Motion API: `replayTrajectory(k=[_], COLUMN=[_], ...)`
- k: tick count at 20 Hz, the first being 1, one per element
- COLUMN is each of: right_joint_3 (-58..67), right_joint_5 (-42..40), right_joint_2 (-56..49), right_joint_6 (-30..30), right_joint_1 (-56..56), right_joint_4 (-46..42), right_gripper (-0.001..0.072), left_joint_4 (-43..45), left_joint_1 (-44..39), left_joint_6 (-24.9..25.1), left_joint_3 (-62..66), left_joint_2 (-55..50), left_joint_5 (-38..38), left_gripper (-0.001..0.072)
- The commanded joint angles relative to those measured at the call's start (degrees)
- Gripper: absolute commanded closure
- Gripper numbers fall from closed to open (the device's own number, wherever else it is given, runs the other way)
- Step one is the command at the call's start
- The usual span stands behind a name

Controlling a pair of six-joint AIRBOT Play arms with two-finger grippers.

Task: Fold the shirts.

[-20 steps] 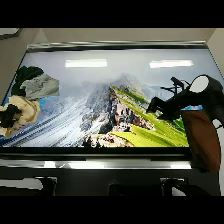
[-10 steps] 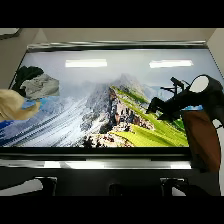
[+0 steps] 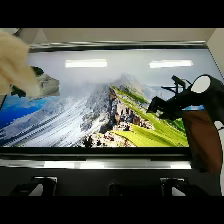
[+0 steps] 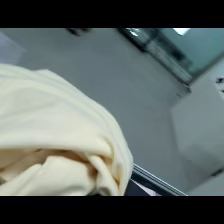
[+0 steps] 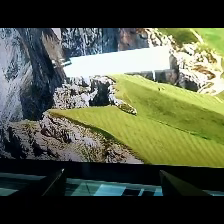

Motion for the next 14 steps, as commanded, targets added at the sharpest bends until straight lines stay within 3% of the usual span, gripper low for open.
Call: replayTrajectory(k=[1, 4, 8, 14], right_joint_3=[0.07, 1.57, 3.61, 3.48], right_joint_5=[-3.13, -3.78, -3.08, -1.46], right_joint_2=[3.32, 8.15, 14.71, 14.93], right_joint_6=[-0.68, -0.68, -1.09, -1.75], right_joint_1=[0.02, -0.13, -0.13, -0.13], right_joint_4=[-3.26, -10.91, -21.92, -22.77], right_gripper=[0.0039, 0.0039, 0.0040, 0.0040], left_joint_4=[0.24, 0.76, 5.44, 5.01], left_joint_1=[-19.91, -29.55, -33.44, -38.27], left_joint_6=[-0.15, -0.13, -0.15, -0.15], left_joint_3=[0.09, 0.09, -3.82, -17.25], left_joint_2=[1.27, -3.85, -11.76, -20.74], left_joint_5=[5.27, 5.64, -3.74, -6.67], left_gripper=[0.0679, 0.0679, 0.0678, 0.0677])
